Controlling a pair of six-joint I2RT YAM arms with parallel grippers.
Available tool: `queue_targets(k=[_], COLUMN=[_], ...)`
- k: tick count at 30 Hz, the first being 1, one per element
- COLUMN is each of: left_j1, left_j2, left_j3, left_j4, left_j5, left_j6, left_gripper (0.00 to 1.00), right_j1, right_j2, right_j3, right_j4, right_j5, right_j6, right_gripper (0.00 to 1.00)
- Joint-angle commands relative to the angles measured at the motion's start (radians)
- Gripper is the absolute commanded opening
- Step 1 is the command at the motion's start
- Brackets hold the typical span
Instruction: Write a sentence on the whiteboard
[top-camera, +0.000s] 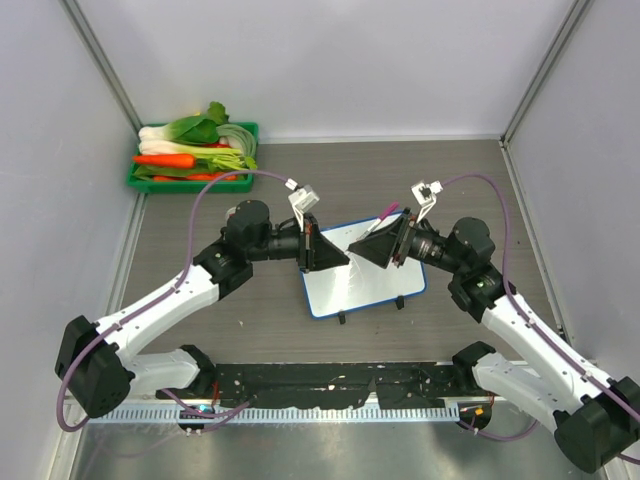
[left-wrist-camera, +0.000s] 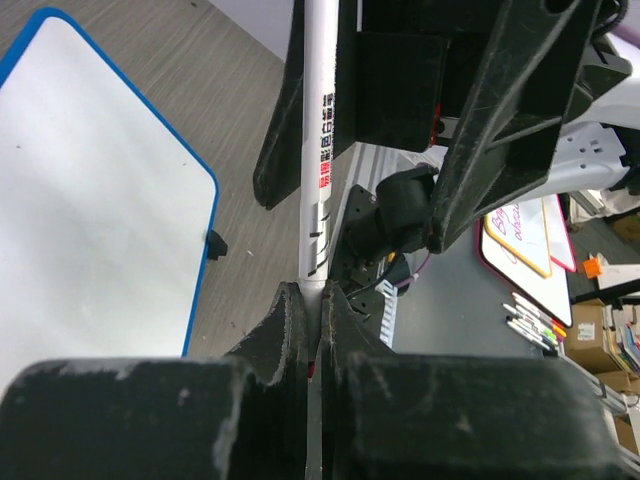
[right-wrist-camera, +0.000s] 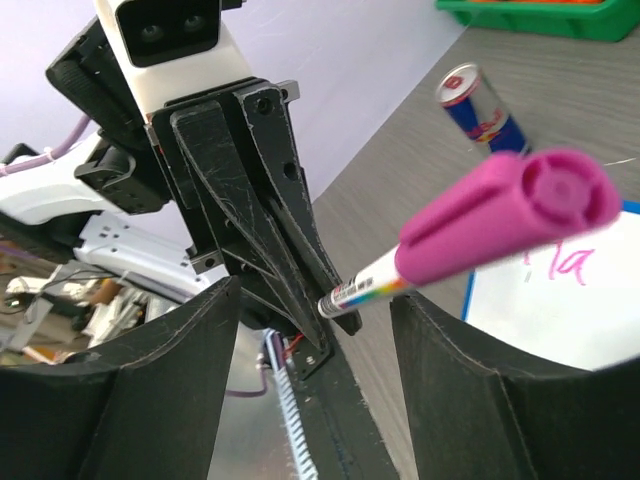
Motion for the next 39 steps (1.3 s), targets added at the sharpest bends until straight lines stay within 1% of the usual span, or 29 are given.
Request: queue_targets(k=[1,2,3,5,8,10,14,21,23,25,26,27,28,29,30,32,34,36,38,39], left_j1=[0.002,0.002,0.002,0.002,0.003,0.003,0.003,0.003,0.003,0.003,0.003,0.002,0.003,0.002,0.003,0.002,0.006,0.014,0.034,0.046], left_j2=[0.002,0.004,0.002,-0.001,-0.001,-0.001,0.001,0.018,0.016,0.015,0.013,0.008,-0.001,-0.007,-0.019,-0.050,-0.082,-0.113,-0.134,-0.145], left_j3=[0.033,0.034,0.036,0.034,0.033,0.030,0.025,0.022,0.024,0.025,0.030,0.028,0.024,0.015,0.004,-0.019,-0.047,-0.071,-0.100,-0.119], left_j4=[0.060,0.060,0.058,0.058,0.060,0.063,0.069,0.081,0.080,0.063,0.046,0.034,0.026,0.019,0.015,-0.006,-0.035,-0.095,-0.120,-0.158], left_j5=[0.077,0.081,0.084,0.081,0.081,0.086,0.084,0.092,0.093,0.086,0.077,0.066,0.052,0.032,0.011,-0.049,-0.110,-0.213,-0.300,-0.331], left_j6=[-0.008,-0.005,-0.005,0.001,0.004,0.004,0.006,0.000,0.003,0.013,0.021,0.024,0.027,0.029,0.027,0.030,0.044,0.036,0.024,0.007], left_gripper=[0.00,0.00,0.00,0.00,0.00,0.00,0.00,0.00,0.00,0.00,0.02,0.22,0.53,0.74,0.83,0.93,0.96,0.99,1.00,1.00], right_j1=[-0.003,-0.003,-0.003,-0.003,-0.002,-0.003,-0.005,-0.003,-0.003,-0.003,-0.003,-0.003,-0.005,-0.003,-0.002,-0.003,-0.003,-0.003,-0.003,-0.005], right_j2=[0.039,0.045,0.053,0.056,0.051,0.050,0.064,0.071,0.074,0.073,0.070,0.065,0.064,0.058,0.056,0.044,0.035,0.019,0.001,-0.004], right_j3=[0.000,0.004,0.003,0.003,0.004,0.006,0.012,0.007,0.007,0.006,0.003,0.004,0.004,0.006,0.006,0.009,0.011,0.011,0.001,-0.009], right_j4=[0.139,0.137,0.139,0.137,0.136,0.136,0.137,0.125,0.125,0.123,0.122,0.111,0.104,0.084,0.073,0.044,0.001,-0.053,-0.105,-0.117], right_j5=[-0.114,-0.126,-0.130,-0.135,-0.141,-0.150,-0.175,-0.189,-0.193,-0.192,-0.190,-0.181,-0.169,-0.161,-0.144,-0.106,-0.051,0.029,0.101,0.118], right_j6=[0.060,0.060,0.059,0.057,0.056,0.054,0.046,0.036,0.036,0.029,0.025,0.011,0.000,-0.021,-0.029,-0.052,-0.085,-0.118,-0.151,-0.162], right_gripper=[0.63,0.61,0.54,0.48,0.44,0.36,0.27,0.18,0.01,0.02,0.02,0.02,0.01,0.01,0.01,0.01,0.01,0.01,0.01,0.02])
